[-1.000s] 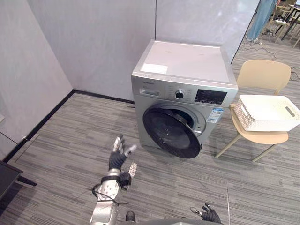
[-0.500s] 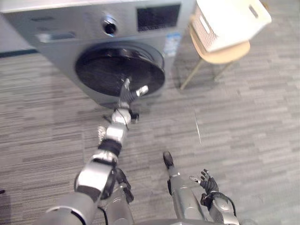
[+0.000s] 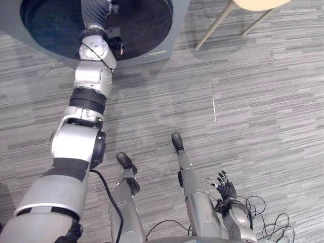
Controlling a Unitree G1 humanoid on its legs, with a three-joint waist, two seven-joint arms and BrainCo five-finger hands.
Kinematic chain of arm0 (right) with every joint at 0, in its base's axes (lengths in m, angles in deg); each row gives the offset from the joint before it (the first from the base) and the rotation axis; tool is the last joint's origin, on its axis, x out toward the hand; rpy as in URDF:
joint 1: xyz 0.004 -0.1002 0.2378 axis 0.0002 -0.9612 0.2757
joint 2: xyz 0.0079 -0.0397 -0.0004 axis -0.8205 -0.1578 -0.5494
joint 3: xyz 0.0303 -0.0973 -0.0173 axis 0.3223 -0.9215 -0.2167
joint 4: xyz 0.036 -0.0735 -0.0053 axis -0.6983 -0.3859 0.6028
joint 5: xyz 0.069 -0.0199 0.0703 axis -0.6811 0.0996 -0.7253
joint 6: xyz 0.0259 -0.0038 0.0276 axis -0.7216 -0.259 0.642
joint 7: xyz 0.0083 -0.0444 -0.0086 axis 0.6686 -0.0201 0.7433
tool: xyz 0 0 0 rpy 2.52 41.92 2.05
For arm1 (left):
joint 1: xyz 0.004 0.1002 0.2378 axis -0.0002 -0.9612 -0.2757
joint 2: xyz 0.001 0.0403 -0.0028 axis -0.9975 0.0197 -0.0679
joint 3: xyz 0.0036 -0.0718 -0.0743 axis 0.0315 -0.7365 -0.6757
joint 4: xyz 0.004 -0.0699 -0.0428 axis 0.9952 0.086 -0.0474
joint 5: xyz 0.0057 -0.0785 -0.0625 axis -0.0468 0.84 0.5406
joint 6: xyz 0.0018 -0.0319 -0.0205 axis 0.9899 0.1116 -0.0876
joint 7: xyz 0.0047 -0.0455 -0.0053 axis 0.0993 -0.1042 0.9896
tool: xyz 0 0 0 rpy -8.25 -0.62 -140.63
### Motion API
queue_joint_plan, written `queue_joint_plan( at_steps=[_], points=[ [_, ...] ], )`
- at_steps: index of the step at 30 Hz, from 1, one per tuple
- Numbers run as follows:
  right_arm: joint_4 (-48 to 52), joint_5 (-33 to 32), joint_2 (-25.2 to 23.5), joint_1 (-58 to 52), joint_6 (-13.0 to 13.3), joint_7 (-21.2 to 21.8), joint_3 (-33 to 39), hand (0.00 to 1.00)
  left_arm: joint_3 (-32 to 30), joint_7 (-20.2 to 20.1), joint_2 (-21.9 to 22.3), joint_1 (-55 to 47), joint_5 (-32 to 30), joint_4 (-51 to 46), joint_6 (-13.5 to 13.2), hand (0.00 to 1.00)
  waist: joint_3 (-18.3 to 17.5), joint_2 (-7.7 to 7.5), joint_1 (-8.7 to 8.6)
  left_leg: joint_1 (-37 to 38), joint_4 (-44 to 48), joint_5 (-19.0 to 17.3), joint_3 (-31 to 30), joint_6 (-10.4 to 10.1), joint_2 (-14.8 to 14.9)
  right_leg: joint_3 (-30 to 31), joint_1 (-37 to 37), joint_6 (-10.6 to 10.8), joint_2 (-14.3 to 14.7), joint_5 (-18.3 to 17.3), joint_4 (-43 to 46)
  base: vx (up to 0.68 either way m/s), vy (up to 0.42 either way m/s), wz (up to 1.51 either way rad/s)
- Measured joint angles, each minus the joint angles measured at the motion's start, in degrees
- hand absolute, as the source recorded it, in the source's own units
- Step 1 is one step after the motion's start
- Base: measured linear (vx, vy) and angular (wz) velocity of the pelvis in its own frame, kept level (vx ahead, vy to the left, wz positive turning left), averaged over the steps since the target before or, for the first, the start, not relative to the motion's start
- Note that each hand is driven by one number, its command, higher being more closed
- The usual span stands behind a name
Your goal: Pick up the laundry basket with both hands and put the clothes into the washing machine.
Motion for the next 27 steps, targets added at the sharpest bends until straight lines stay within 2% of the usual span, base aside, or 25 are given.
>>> queue_joint_plan(
  at_steps=[2,5,7,9,11,12,13,14,15,16,17,19,22,23,25,27],
  points=[
    [0.28,-0.19,0.02,-0.01,0.07,-0.01,-0.01,0.00,0.00,0.79,-1.88,0.06,-0.01,-1.09,-0.81,0.00,1.30,-0.01,-0.24,-0.17,0.30,-0.07,-0.15,-0.10,0.01,0.07,-0.04,0.12,-0.01,0.10,-0.04,-0.03,-0.025,0.00],
    [0.36,-0.30,0.10,-0.91,0.14,-0.07,-0.15,0.00,-1.33,2.17,-2.33,-0.57,-0.04,-4.10,-2.38,0.00,2.15,0.07,-0.34,-0.81,0.79,0.14,-1.01,0.18,0.01,-0.38,-0.07,0.17,-0.10,0.37,-0.09,-0.01,-0.028,0.07],
    [0.80,-0.29,0.13,-1.46,0.26,-0.17,-0.68,0.00,-3.96,2.87,-1.78,-4.90,-0.22,-10.73,-4.93,0.00,2.15,0.07,-0.46,-1.15,1.20,0.23,-2.11,0.31,-0.01,-1.41,0.26,-0.14,-0.26,0.60,0.29,0.03,-0.029,0.15],
    [0.86,-0.19,0.14,-1.45,0.34,-0.16,-1.06,0.00,-6.39,3.27,0.09,-9.76,-0.60,-14.93,-6.89,0.00,2.17,0.10,-0.40,-0.83,1.35,0.35,-3.05,0.49,-0.12,-2.26,1.31,0.18,-0.46,0.31,0.31,0.05,-0.022,0.25],
    [0.20,0.24,0.16,-1.43,0.48,-0.23,-1.76,0.00,-9.79,4.17,6.08,-20.15,-2.36,-18.46,-9.26,0.00,2.24,0.24,-0.14,1.04,1.05,0.37,-5.30,0.51,-0.88,-4.77,4.64,-0.16,-0.98,-0.62,0.42,0.07,-0.014,0.48],
    [-0.05,0.53,0.18,-1.32,0.51,-0.28,-1.87,0.00,-10.17,4.19,7.76,-23.30,-2.28,-19.01,-9.26,0.00,2.25,0.26,-0.04,1.78,0.89,0.37,-5.86,0.51,-1.10,-5.35,5.76,-0.32,-1.23,-1.14,0.50,0.10,0.002,0.63],
    [-0.99,0.95,0.40,-0.74,0.48,-0.44,-2.19,0.00,-10.51,4.13,12.87,-32.19,-1.93,-19.27,-9.26,0.00,2.25,0.32,0.33,3.80,0.51,0.37,-7.19,0.51,-1.91,-6.73,7.93,-0.45,-1.83,-2.88,1.91,0.09,0.009,0.54],
    [-1.48,0.98,0.43,-0.51,0.48,-0.50,-2.20,0.00,-10.55,4.13,14.69,-35.79,-1.88,-19.53,-9.23,0.00,2.24,0.33,0.66,4.68,0.40,0.36,-7.59,0.52,-2.19,-7.15,8.65,-0.38,-2.08,-3.69,2.83,0.11,0.021,0.67],
    [-2.79,1.05,0.73,0.18,0.49,-0.77,-2.36,0.00,-10.26,3.95,18.09,-43.15,-1.86,-19.64,-9.03,0.00,2.24,0.33,1.61,6.44,0.03,0.35,-8.23,0.53,-2.95,-8.15,10.29,-0.38,-2.68,-5.32,4.37,0.08,0.022,0.49],
    [-3.71,1.09,1.00,0.81,0.18,-1.05,-2.59,0.00,-10.22,3.73,19.72,-46.74,-1.78,-19.64,-8.92,0.00,2.22,0.35,1.92,7.32,-0.13,0.29,-8.54,0.60,-3.18,-8.56,11.23,-0.44,-2.87,-5.96,4.98,0.10,0.026,0.59],
    [-5.16,1.17,1.28,1.85,-0.31,-1.27,-2.61,0.00,-9.91,3.28,22.39,-53.57,-1.51,-19.63,-8.67,0.00,2.17,0.37,3.15,9.05,-0.29,0.14,-9.35,0.82,-3.68,-9.66,13.25,-0.46,-3.37,-7.06,5.74,0.08,0.024,0.50],
    [-7.20,1.21,1.39,3.34,-0.63,-1.36,-2.25,0.00,-7.96,0.64,24.26,-63.96,-0.79,-19.30,-7.95,0.00,1.80,0.88,4.93,12.16,-1.01,-0.20,-10.77,1.23,-4.59,-11.22,16.89,-0.31,-3.90,-8.60,6.58,0.06,0.012,0.61],
    [-9.92,2.67,1.36,3.33,-1.62,-1.07,-0.54,0.00,-7.51,-3.85,25.78,-73.88,-5.11,-12.90,-6.65,0.00,-3.17,2.54,7.09,15.27,-1.96,-0.44,-11.95,1.61,-6.11,-13.05,20.91,0.17,-5.65,-9.83,6.49,0.04,0.027,0.39],
    [-10.31,2.80,1.38,3.23,-1.72,-1.05,-0.29,0.00,-7.51,-4.19,25.87,-74.78,-5.66,-11.86,-6.49,0.00,-3.75,2.83,7.31,15.85,-2.03,-0.52,-12.08,1.71,-6.27,-13.29,21.63,0.23,-5.80,-9.98,6.44,0.06,0.042,0.41],
    [-13.75,3.81,1.41,2.51,-2.44,-0.64,0.92,0.00,-9.06,-7.55,26.59,-79.95,-8.15,-4.40,-5.16,0.00,-8.13,4.36,7.79,20.42,-2.83,-1.22,-13.94,2.14,-7.91,-15.70,27.41,0.69,-7.54,-11.57,6.09,0.06,0.044,0.57],
    [-16.43,5.01,1.32,2.14,-3.17,0.18,1.01,0.00,-11.21,-9.04,26.73,-81.65,-9.13,0.48,-4.41,0.00,-11.30,4.62,7.96,22.97,-4.55,-1.23,-15.05,2.14,-9.06,-17.13,30.69,1.01,-8.41,-12.01,5.01,0.03,0.040,0.54]
  ],
)
